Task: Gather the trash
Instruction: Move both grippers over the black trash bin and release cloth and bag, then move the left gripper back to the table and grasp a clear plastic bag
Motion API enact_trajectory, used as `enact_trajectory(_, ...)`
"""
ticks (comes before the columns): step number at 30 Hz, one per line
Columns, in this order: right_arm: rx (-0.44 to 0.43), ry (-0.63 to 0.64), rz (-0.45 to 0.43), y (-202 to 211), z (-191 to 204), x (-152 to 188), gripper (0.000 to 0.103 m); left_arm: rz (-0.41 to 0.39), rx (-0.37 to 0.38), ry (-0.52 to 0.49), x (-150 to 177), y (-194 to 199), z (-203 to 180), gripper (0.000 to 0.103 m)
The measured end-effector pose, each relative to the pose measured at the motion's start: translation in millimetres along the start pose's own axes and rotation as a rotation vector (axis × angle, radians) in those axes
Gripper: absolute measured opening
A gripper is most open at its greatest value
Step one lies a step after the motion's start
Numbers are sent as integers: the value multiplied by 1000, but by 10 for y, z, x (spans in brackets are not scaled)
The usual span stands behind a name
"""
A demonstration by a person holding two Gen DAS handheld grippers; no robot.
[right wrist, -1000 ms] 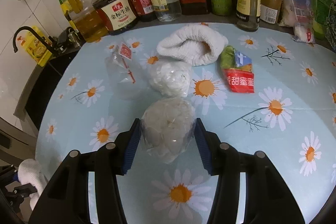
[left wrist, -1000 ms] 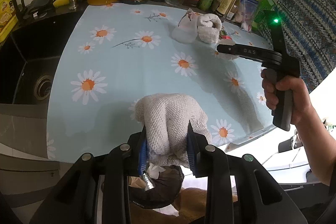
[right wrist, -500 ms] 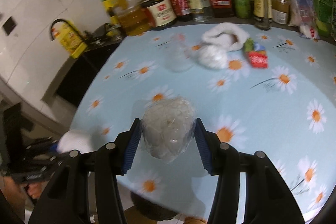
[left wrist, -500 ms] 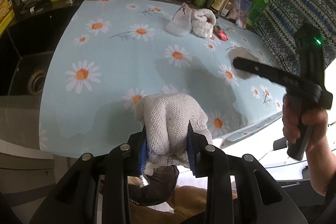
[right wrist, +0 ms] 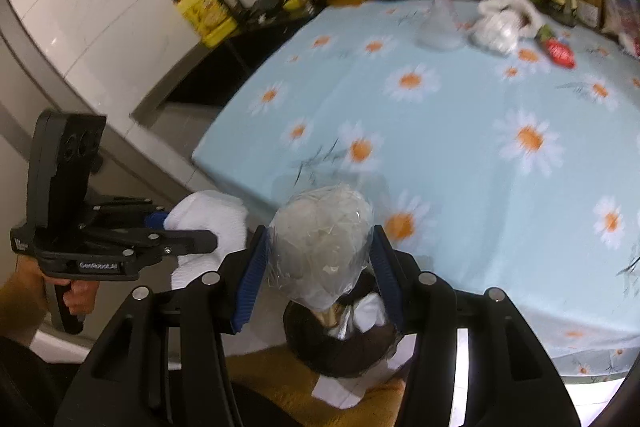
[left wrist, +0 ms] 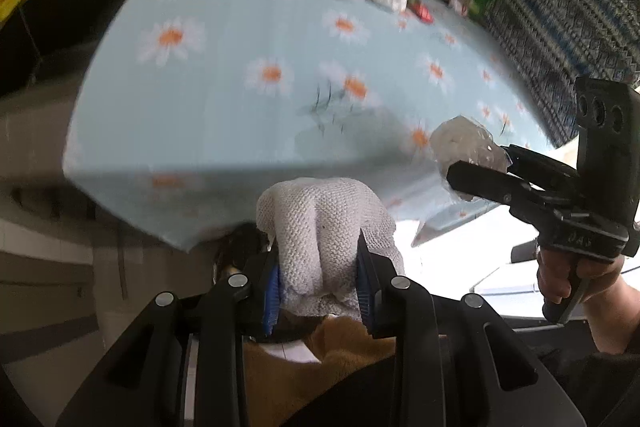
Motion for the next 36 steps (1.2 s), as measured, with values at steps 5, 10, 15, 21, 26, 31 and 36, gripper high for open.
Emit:
enact_trajectory(5, -22, 9, 93, -277, 74, 329, 52, 68, -6, 14, 276, -215, 58, 29)
enact_trajectory(10, -30, -18, 190, -569, 27, 678, 52, 127, -12, 31, 508, -446, 93, 30)
enact_trajectory(15, -24, -66, 252, -778, -82, 940, 52, 177, -8, 46, 665, -660, 138, 30)
enact_trajectory(21, -18, -131, 271, -862, -162, 1011, 56, 218, -1, 68, 679, -797, 156, 41)
enact_trajectory(26, -24, -175, 237, -820, -199, 939, 71, 220, -4, 88, 632, -807, 197, 51)
enact_trajectory(31, -17, -188, 211, -707, -312, 919, 71, 212, -10, 73, 578, -785, 179, 51)
enact_trajectory(36, -12, -190, 197, -663, -278, 935, 71, 198, -12, 68, 528, -740, 165, 51)
Point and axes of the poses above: each gripper's, at about its wrist camera, not at the fingertips, and y roughly against the way its jaws point, z to its left, x to its underside, the point moved 6 cm from there along -y, roughly the way its jaws point, and after that the axes turned 11 degrees about -x, right-handed, at the moved point
